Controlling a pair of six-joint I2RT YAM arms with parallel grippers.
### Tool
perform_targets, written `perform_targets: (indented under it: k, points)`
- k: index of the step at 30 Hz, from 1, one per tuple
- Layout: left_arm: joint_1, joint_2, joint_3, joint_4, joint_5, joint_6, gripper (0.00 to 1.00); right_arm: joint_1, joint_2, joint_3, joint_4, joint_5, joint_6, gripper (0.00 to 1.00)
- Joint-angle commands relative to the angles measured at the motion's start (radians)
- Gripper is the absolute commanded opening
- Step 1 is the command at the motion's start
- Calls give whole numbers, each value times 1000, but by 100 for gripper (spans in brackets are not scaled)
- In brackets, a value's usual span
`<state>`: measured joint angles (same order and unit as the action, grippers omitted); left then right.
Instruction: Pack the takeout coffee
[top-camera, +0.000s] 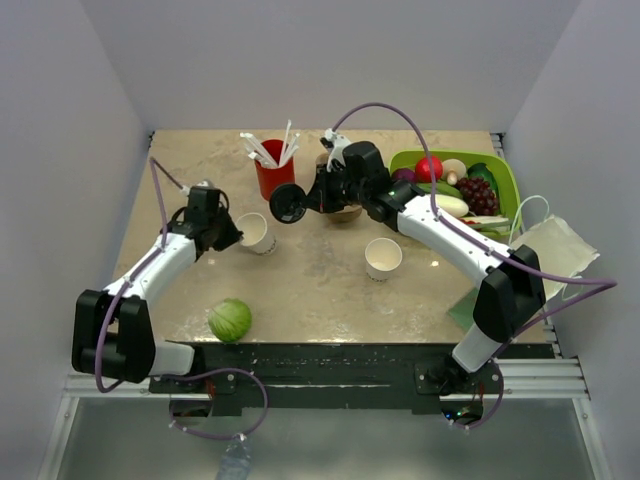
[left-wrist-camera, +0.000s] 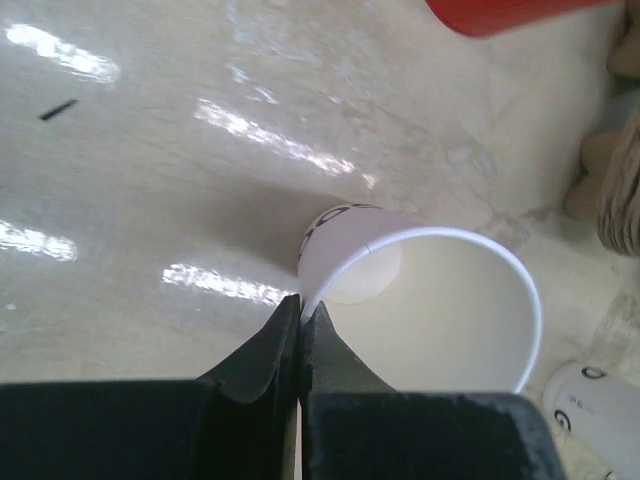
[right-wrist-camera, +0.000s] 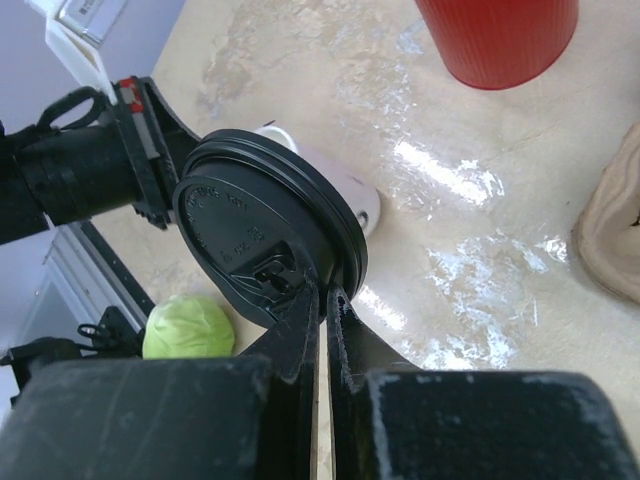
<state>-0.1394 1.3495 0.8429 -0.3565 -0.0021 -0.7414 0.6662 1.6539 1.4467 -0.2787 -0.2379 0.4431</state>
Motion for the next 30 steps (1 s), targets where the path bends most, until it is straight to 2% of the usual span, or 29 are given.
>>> perform_targets:
  k: [1,5,8,13,17,19,27,30]
  points:
    - [-133,-21,119,-88,-111,-10,0,-4,-39,-5,6,-86,-27,0]
    - [-204,-27,174,-251,-171,-29,0,-4,-126,-43,-19,-110,-35,0]
    - [-288,-42,186,-282,-173,-26,0,-4,-192,-88,-39,-68,-82,0]
    - [-428,-33,176,-240,-151,10,1,-26,-319,-160,-146,-54,-142,0]
    - [-491,-7,167,-179,-159,33,0,-82,-410,-218,-257,-92,-168,0]
    - [-529,10,163,-153,-164,43,1,-88,-442,-220,-319,-58,-194,0]
    - [-575,89,196,-190,-180,94,9,-89,-375,-148,-467,-46,-257,0]
    - [-580,89,220,-203,-156,99,18,-89,-349,-125,-487,-55,-274,0]
